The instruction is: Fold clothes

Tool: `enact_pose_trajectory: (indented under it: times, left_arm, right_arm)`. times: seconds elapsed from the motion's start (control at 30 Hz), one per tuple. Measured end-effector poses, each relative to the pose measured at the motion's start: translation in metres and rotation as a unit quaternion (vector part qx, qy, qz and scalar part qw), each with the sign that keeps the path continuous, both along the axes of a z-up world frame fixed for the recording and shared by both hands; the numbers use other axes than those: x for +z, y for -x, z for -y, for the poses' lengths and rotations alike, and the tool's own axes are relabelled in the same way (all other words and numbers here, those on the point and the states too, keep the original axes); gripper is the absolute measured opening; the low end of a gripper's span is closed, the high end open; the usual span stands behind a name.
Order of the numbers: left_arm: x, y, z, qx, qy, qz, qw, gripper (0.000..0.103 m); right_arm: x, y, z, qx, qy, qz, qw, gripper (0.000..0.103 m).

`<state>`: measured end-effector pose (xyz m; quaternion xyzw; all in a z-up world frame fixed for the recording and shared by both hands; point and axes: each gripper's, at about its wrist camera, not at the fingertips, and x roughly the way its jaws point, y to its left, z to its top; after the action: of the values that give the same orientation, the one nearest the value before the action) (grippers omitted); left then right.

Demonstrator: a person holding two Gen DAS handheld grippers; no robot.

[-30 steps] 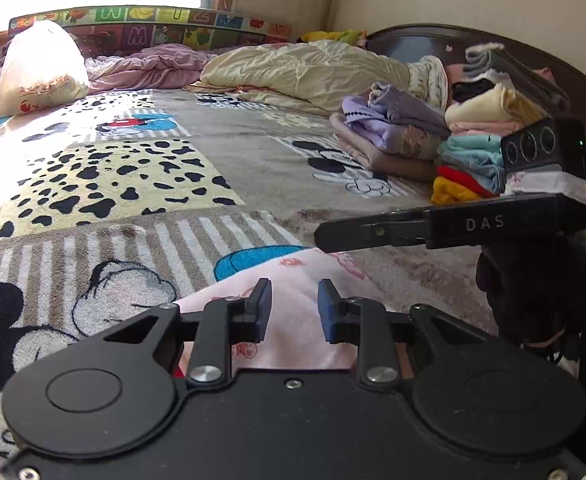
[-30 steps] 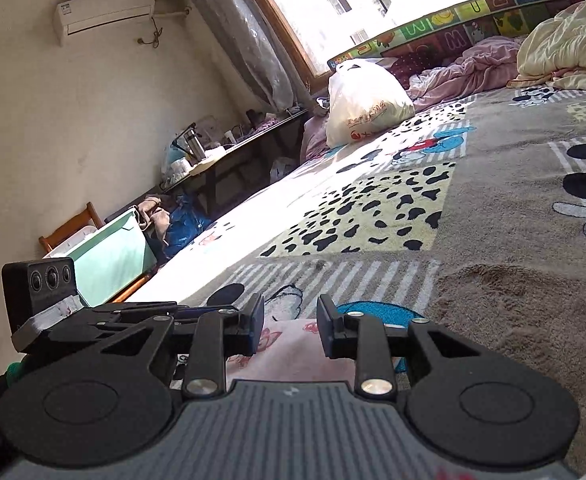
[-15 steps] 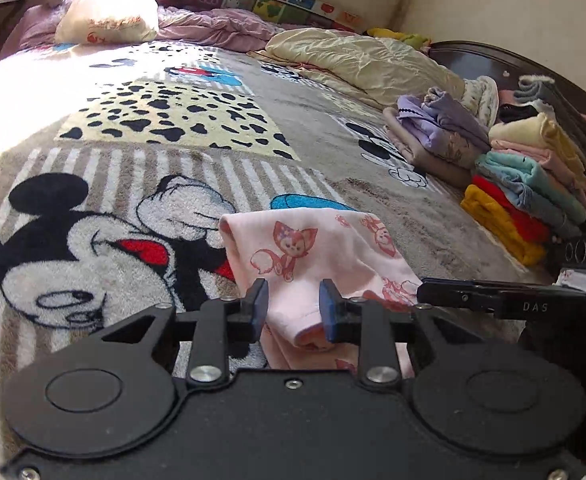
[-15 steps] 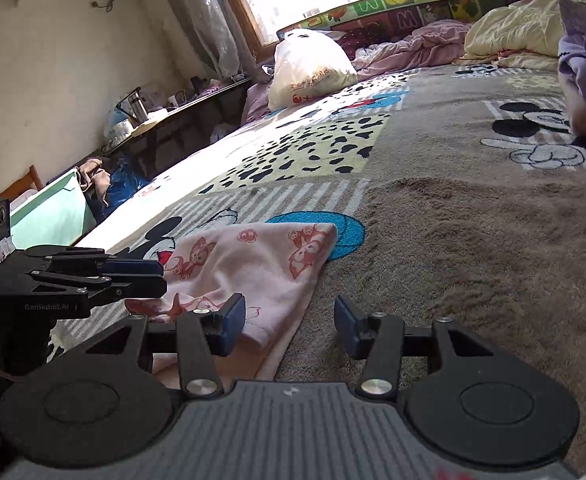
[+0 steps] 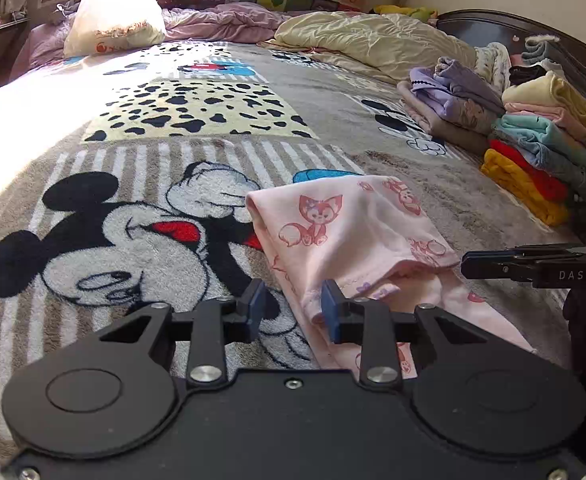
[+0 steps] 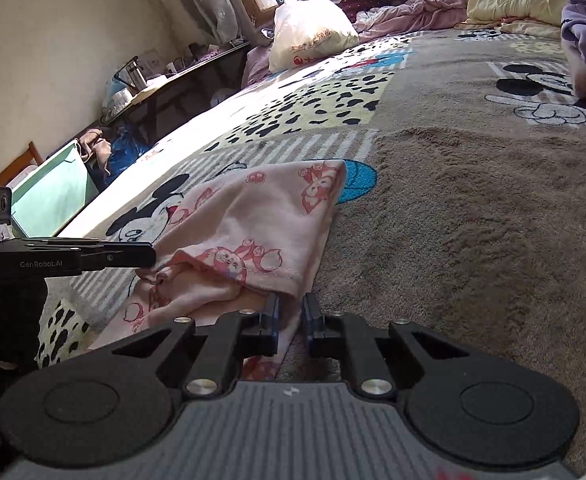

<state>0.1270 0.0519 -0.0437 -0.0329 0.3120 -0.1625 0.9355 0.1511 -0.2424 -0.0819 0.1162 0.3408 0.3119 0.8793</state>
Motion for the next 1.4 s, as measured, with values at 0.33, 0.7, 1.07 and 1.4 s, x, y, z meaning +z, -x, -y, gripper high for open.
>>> enact_pose_trajectory:
  times: [0.33, 0.7, 1.07, 1.4]
  left_arm:
    - [-0.022, -0.032, 0.062, -0.111, -0.058, 0.034, 0.9915, 0.030]
    - [-0.007, -0.031, 0.045, -0.103, -0.099, 0.091, 0.9855, 0.035]
    - [-0.020, -0.051, 0.057, -0.114, -0.156, 0.082, 0.9778, 0.037]
    - [-0.017, -0.010, 0.050, -0.128, -0.158, 0.089, 0.9751, 0.035]
  right_arm:
    - [0.034, -0.030, -0.030, 0.041, 0.003, 0.092, 0.995, 0.034]
    - [0.029, 0.008, -0.041, 0.093, 0.123, 0.114, 0.981, 0.037]
    - [0.014, -0.077, -0.065, 0.122, 0.101, 0.089, 0.983, 0.037]
    - [0.021, -0.030, -0.063, 0.124, 0.139, 0.142, 0.972, 0.039]
